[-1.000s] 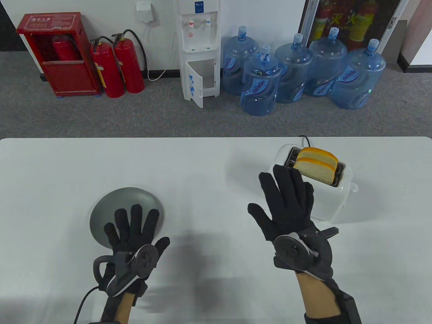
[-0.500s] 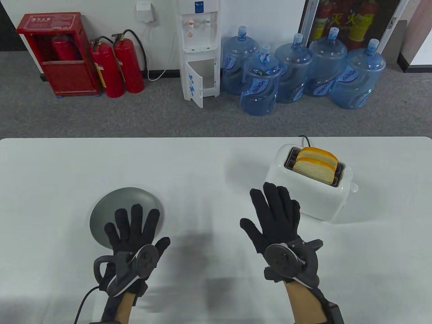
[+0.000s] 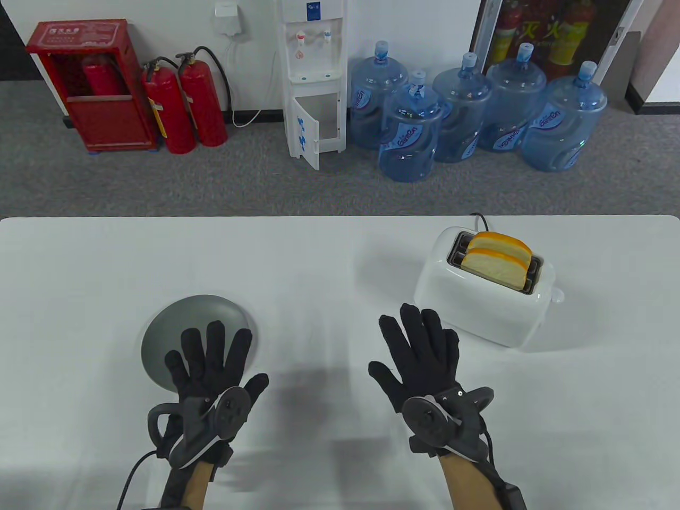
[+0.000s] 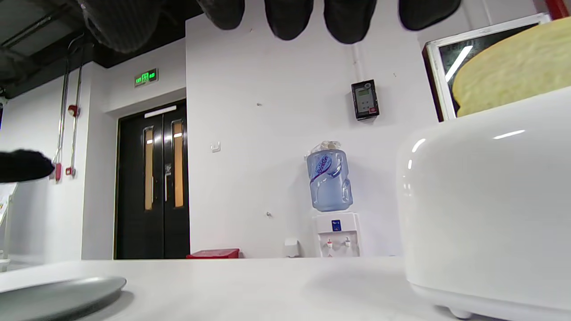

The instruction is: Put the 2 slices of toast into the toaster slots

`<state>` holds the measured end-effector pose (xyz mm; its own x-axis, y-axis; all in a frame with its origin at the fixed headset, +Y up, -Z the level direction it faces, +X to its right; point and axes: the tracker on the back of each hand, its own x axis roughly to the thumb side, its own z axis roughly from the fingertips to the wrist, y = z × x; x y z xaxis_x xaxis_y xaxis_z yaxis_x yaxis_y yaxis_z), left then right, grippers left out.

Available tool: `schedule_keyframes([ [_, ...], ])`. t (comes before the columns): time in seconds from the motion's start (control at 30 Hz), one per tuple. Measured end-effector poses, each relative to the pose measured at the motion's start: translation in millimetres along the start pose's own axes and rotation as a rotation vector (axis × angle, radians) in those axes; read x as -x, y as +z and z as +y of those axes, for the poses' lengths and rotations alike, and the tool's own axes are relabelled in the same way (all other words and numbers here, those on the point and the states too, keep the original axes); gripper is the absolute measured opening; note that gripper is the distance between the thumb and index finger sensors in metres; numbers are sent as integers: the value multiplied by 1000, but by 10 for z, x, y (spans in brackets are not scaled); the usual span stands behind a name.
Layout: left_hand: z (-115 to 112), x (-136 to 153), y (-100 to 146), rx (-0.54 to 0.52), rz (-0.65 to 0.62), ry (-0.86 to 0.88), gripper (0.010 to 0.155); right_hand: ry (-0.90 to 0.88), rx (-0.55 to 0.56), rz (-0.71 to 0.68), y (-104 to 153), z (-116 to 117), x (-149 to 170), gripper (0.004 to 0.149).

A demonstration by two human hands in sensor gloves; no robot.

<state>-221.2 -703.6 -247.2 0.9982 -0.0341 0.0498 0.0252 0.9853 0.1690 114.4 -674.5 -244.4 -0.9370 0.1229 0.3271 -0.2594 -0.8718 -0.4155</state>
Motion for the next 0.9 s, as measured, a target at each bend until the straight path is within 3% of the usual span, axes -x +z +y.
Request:
schedule_keyframes([
  [0.5,0,23,5,-9,9,-9,78,-4,-161,8,96,343,51,74],
  [0.9,-12,23,-4,-8,7,-20,78,2,-197,32,134,402,119,75],
])
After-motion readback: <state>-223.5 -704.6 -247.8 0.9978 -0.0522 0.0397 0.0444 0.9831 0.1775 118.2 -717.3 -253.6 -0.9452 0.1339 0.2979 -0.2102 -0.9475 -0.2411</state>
